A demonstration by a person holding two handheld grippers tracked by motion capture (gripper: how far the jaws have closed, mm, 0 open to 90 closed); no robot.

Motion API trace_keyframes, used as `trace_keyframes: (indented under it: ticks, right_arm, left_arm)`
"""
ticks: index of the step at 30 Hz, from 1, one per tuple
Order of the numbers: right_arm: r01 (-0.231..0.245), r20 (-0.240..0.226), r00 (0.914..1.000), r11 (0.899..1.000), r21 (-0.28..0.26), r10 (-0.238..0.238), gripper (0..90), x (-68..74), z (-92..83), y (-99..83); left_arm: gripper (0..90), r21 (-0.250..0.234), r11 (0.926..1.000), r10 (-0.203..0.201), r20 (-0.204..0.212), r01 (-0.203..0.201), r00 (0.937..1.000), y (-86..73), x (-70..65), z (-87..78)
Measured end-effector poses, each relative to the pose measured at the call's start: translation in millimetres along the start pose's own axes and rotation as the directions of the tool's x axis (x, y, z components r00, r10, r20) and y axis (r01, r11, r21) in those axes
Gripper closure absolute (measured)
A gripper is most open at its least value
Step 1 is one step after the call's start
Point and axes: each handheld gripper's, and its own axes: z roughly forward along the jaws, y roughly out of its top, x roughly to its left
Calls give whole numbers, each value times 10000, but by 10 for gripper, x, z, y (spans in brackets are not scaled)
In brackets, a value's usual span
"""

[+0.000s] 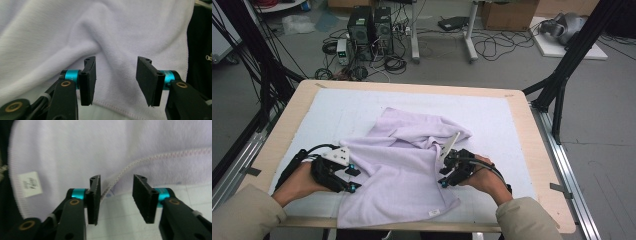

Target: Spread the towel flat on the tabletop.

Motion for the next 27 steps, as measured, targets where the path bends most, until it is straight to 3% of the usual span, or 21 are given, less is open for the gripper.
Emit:
trace_keyframes:
  ticks: [2, 5, 8, 11, 13, 19, 21, 22, 24, 25, 26, 27]
  right_arm:
    - [-193, 91, 9998, 9994, 282, 190, 703, -28, 47, -7]
    - [-491, 128, 9987, 9972, 562, 484, 868, -47, 81, -23]
    - [-754, 3, 9972, 9965, 358, 754, 878, -54, 69, -47]
    - [-606, -259, 9979, 9977, -309, 598, 879, -53, -20, -92]
    - [-626, -630, 9964, 9938, -919, 569, 879, -40, -128, -145]
    - [65, -1537, 9872, 9754, -2205, -414, 879, 84, -404, -409]
    - [320, -1847, 9798, 9715, -2348, -769, 879, 154, -465, -514]
    - [363, -2183, 9716, 9691, -2439, -913, 879, 191, -483, -564]
    - [589, -2751, 9528, 9673, -2469, -1282, 878, 282, -495, -653]
    - [737, -3094, 9391, 9672, -2430, -1493, 878, 328, -488, -687]
    - [843, -3472, 9235, 9695, -2301, -1628, 876, 369, -469, -718]
    - [1017, -3625, 9153, 9715, -2141, -1757, 866, 401, -452, -742]
  left_arm:
    - [540, 367, 9992, -174, 107, 170, 9998, 15, -17, 80]
    - [660, 870, 9958, -305, 223, 285, 9993, 48, -18, 168]
    - [823, 1118, 9936, -182, 428, 133, 9989, 77, -23, 223]
    - [867, 1221, 9925, -64, 772, -31, 9970, 97, -54, 244]
    - [869, 1056, 9943, 16, 935, -115, 9956, 102, -89, 213]
    - [870, 54, 9980, 618, 1488, -633, 9869, 75, -213, -77]
    - [869, -238, 9945, 1052, 1967, -1025, 9748, 48, -293, -162]
    - [870, -372, 9911, 1326, 2264, -1275, 9650, 32, -347, -192]
    - [869, -455, 9822, 1874, 2954, -1821, 9368, 5, -462, -231]
    - [867, -546, 9783, 2067, 3115, -1997, 9275, -8, -516, -236]
    - [857, -577, 9753, 2205, 3106, -2132, 9246, -14, -549, -248]
    - [816, -796, 9740, 2259, 2782, -2120, 9336, -17, -560, -259]
